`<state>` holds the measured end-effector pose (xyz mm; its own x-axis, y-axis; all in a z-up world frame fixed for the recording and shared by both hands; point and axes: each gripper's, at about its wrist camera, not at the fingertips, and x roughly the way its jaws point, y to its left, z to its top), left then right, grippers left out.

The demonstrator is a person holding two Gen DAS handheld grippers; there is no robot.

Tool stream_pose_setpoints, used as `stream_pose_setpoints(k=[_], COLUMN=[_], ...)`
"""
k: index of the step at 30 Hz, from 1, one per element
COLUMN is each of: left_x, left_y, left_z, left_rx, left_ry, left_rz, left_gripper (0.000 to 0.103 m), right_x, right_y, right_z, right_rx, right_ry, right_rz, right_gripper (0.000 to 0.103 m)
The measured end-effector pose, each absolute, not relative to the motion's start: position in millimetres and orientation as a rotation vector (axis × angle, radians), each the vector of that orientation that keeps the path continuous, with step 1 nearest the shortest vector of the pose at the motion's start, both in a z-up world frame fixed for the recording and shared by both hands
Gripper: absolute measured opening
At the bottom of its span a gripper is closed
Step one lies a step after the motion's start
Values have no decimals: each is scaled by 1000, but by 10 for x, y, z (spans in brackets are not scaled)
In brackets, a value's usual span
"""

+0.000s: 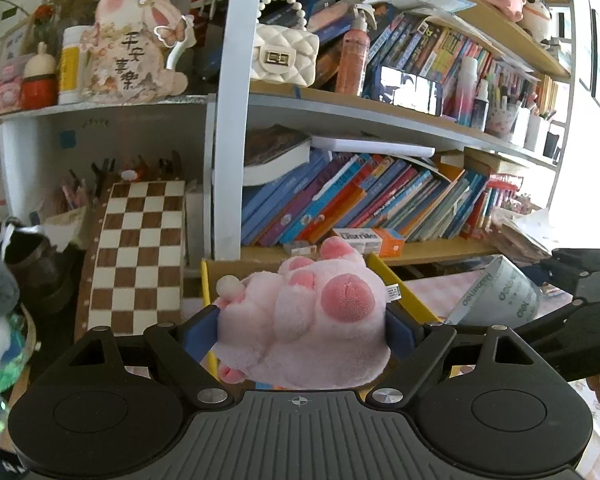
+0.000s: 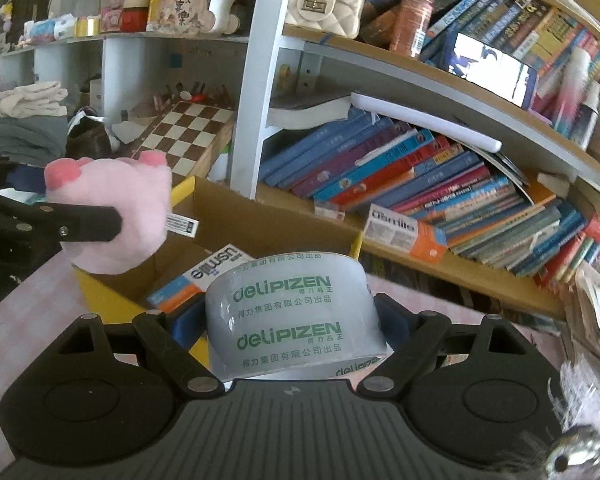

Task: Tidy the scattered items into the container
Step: 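Carry the pink plush and tape roll with both tools over the yellow box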

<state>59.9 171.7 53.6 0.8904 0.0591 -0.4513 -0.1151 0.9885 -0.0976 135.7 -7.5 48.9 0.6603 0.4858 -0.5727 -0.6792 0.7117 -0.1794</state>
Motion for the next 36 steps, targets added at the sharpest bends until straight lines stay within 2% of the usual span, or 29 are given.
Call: stream_pose_setpoints(k=[24,36], left_x=[1377,1671], left_y=[1904,1937], left_z=[273,95], left_rx=[-95,-90], left_ry=[620,707], left_rz=[98,96], left_gripper=[87,87], right_x=[1981,2210], right_y=[488,683], right_z=[152,-110], right_rx=[-542,-589], right_ry=[632,772], right_rz=[827,863], right_gripper=[86,86])
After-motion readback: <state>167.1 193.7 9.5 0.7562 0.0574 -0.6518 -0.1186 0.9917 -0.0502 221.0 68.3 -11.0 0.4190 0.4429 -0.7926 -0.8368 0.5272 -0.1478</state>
